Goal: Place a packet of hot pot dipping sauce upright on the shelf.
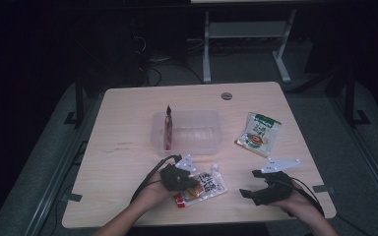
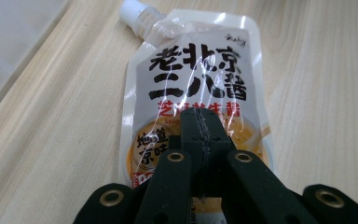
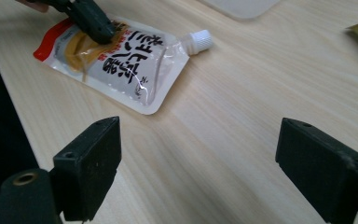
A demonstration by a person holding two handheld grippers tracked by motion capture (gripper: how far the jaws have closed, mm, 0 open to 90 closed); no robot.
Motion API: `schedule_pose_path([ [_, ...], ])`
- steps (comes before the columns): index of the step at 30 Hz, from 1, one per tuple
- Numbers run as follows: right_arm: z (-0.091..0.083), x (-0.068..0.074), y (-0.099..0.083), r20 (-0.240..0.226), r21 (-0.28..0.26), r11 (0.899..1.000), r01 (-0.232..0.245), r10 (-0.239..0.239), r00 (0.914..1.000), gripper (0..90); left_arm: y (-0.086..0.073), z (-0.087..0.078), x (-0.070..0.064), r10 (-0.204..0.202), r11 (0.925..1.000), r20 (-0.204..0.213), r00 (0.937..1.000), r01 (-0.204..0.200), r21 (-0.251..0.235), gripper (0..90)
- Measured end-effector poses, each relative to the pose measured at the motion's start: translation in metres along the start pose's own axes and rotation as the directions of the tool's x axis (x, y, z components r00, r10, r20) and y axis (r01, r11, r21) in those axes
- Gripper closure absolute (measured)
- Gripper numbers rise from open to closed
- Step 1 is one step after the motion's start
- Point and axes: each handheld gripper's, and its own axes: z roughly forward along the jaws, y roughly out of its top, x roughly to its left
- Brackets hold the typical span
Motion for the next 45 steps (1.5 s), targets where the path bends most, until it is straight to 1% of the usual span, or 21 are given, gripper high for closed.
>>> schedule_pose_path([
  [3, 0.002, 0.002, 0.003, -0.020, 0.014, 1.000, -0.012, 0.013, 0.9997, 14.0, 0.001, 0.003, -0.002, 0.005, 0.9999, -0.009, 0.9999, -0.005, 0.012, 89.8],
  [4, 0.003, 0.002, 0.004, -0.027, 0.015, 1.000, -0.006, 0.006, 0.9996, 14.0, 0.001, 0.004, -0.001, 0.009, 0.9997, -0.012, 0.9999, -0.009, 0.022, 89.9],
  [5, 0.003, 0.003, 0.006, -0.034, 0.021, 1.000, -0.015, 0.016, 0.9993, 14.0, 0.001, 0.004, 0.000, 0.028, 0.9988, -0.012, 0.9995, -0.028, 0.041, 89.9],
  [7, 0.005, 0.003, 0.008, -0.046, 0.022, 1.000, -0.009, 0.010, 0.9989, 13.9, 0.001, 0.005, 0.000, 0.036, 0.9983, -0.016, 0.9992, -0.035, 0.046, 89.9],
  [9, 0.008, 0.004, 0.012, -0.059, 0.020, 1.000, -0.010, 0.011, 0.9982, 14.0, 0.002, 0.007, -0.001, 0.019, 0.9992, -0.019, 0.9996, -0.019, 0.035, 89.9],
  [11, 0.011, 0.004, 0.016, -0.076, 0.021, 1.000, -0.021, 0.022, 0.9969, 14.0, 0.002, 0.008, -0.002, 0.018, 0.9993, -0.022, 0.9996, -0.017, 0.034, 89.9],
  [14, 0.019, 0.004, 0.022, -0.102, 0.021, 1.000, -0.013, 0.016, 0.9946, 14.0, 0.004, 0.009, -0.001, 0.015, 0.9987, -0.019, 0.9997, -0.014, 0.048, 89.9],
  [16, 0.025, 0.005, 0.026, -0.123, 0.022, 1.000, -0.014, 0.017, 0.9923, 14.0, 0.004, 0.009, 0.000, 0.007, 0.9989, -0.014, 0.9999, -0.006, 0.047, 89.9],
  [20, 0.039, 0.005, 0.036, -0.165, 0.043, 0.999, -0.020, 0.027, 0.9860, 14.1, 0.004, 0.009, 0.000, 0.002, 0.9989, -0.016, 0.9999, -0.001, 0.046, 89.9],
  [23, 0.051, 0.005, 0.042, -0.182, 0.068, 0.998, -0.016, 0.028, 0.9829, 14.2, 0.004, 0.009, -0.001, 0.010, 0.9987, -0.023, 0.9997, -0.009, 0.049, 89.9],
  [25, 0.059, 0.006, 0.045, -0.195, 0.081, 0.997, -0.020, 0.036, 0.9802, 14.4, 0.004, 0.009, -0.001, 0.015, 0.9985, -0.020, 0.9997, -0.014, 0.054, 89.9],
  [28, 0.070, 0.008, 0.046, -0.200, 0.107, 0.994, -0.015, 0.037, 0.9791, 15.4, 0.004, 0.009, 0.000, 0.017, 0.9987, -0.023, 0.9996, -0.016, 0.049, 90.0],
  [29, 0.072, 0.008, 0.047, -0.205, 0.126, 0.992, -0.015, 0.041, 0.9779, 16.0, 0.004, 0.009, -0.001, 0.018, 0.9987, -0.026, 0.9995, -0.017, 0.048, 89.9],
  [31, 0.075, 0.008, 0.046, -0.213, 0.142, 0.990, -0.019, 0.050, 0.9757, 18.0, 0.003, 0.009, -0.001, 0.019, 0.9988, -0.029, 0.9994, -0.018, 0.045, 89.9],
  [33, 0.077, 0.008, 0.044, -0.226, 0.148, 0.988, -0.034, 0.067, 0.9719, 19.9, 0.003, 0.009, -0.001, 0.015, 0.9989, -0.026, 0.9996, -0.014, 0.044, 89.9],
  [36, 0.079, 0.008, 0.043, -0.238, 0.153, 0.987, -0.043, 0.079, 0.9679, 23.3, 0.003, 0.008, -0.001, 0.012, 0.9990, -0.025, 0.9996, -0.011, 0.044, 89.9],
  [37, 0.079, 0.007, 0.043, -0.243, 0.159, 0.987, -0.038, 0.076, 0.9670, 24.7, 0.003, 0.009, -0.001, 0.012, 0.9990, -0.025, 0.9996, -0.010, 0.044, 89.9],
  [38, 0.080, 0.008, 0.043, -0.251, 0.163, 0.986, -0.042, 0.082, 0.9645, 26.4, 0.003, 0.008, -0.001, 0.012, 0.9990, -0.025, 0.9996, -0.011, 0.044, 89.9],
  [40, 0.081, 0.009, 0.043, -0.257, 0.167, 0.985, -0.043, 0.086, 0.9627, 29.8, 0.003, 0.009, -0.001, 0.011, 0.9990, -0.024, 0.9996, -0.010, 0.043, 89.9],
  [42, 0.083, 0.008, 0.044, -0.265, 0.162, 0.986, -0.041, 0.084, 0.9605, 32.6, 0.003, 0.008, -0.001, 0.011, 0.9990, -0.025, 0.9996, -0.010, 0.044, 89.9],
  [45, 0.086, 0.009, 0.046, -0.285, 0.168, 0.985, -0.038, 0.085, 0.9548, 37.8, 0.003, 0.009, -0.002, 0.005, 0.9993, -0.026, 0.9997, -0.004, 0.038, 89.9],
])
